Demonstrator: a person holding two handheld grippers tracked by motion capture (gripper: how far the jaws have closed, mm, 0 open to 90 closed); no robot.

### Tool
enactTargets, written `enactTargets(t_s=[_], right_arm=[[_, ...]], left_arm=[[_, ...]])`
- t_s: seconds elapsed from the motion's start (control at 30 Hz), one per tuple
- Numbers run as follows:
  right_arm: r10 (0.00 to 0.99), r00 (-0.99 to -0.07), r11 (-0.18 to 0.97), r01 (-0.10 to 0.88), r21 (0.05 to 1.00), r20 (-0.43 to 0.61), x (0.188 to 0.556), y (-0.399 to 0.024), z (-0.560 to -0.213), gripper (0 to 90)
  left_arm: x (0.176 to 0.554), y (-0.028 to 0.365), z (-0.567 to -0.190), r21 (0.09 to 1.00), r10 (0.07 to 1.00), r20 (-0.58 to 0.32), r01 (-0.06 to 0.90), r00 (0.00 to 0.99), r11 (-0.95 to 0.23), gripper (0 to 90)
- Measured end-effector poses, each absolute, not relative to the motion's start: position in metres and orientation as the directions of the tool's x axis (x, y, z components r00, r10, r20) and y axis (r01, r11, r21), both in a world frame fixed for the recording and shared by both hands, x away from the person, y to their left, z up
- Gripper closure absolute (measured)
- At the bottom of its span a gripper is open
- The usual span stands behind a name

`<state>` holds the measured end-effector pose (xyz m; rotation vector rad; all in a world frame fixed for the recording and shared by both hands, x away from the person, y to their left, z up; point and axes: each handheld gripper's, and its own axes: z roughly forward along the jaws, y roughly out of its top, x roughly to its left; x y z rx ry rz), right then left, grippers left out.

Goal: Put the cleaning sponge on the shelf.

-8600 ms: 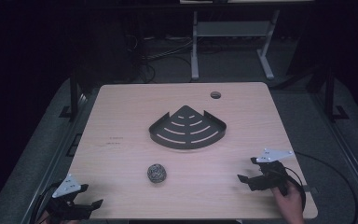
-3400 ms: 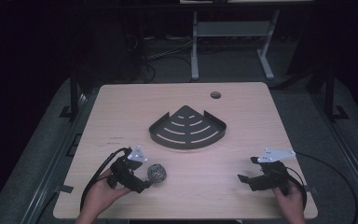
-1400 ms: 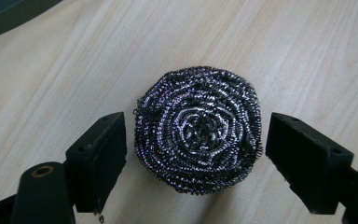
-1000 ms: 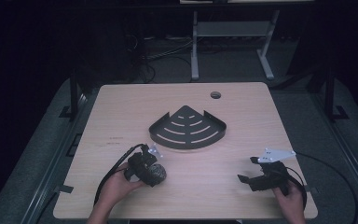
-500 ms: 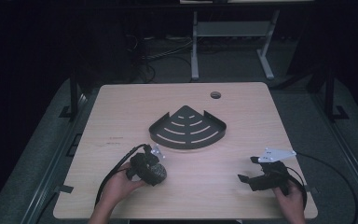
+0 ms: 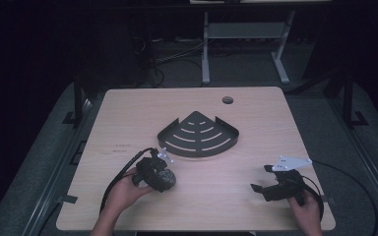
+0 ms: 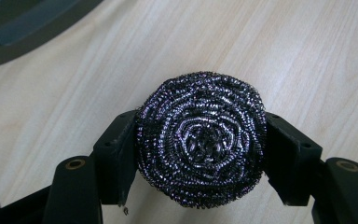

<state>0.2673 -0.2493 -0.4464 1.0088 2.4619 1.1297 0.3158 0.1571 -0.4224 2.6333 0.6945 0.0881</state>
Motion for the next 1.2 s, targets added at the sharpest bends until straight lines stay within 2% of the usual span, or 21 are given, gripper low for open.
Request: enactTargets(t_s=[1.2], right_arm=[[0.683, -0.728, 0.454, 0.486, 0.747, 0.058, 0.269, -0.249, -0.446, 13.8]], left_arm=[[0.355, 0.142, -0.385, 0.465, 0.476, -0.085, 0.457, 0.875, -0.758, 33.5]])
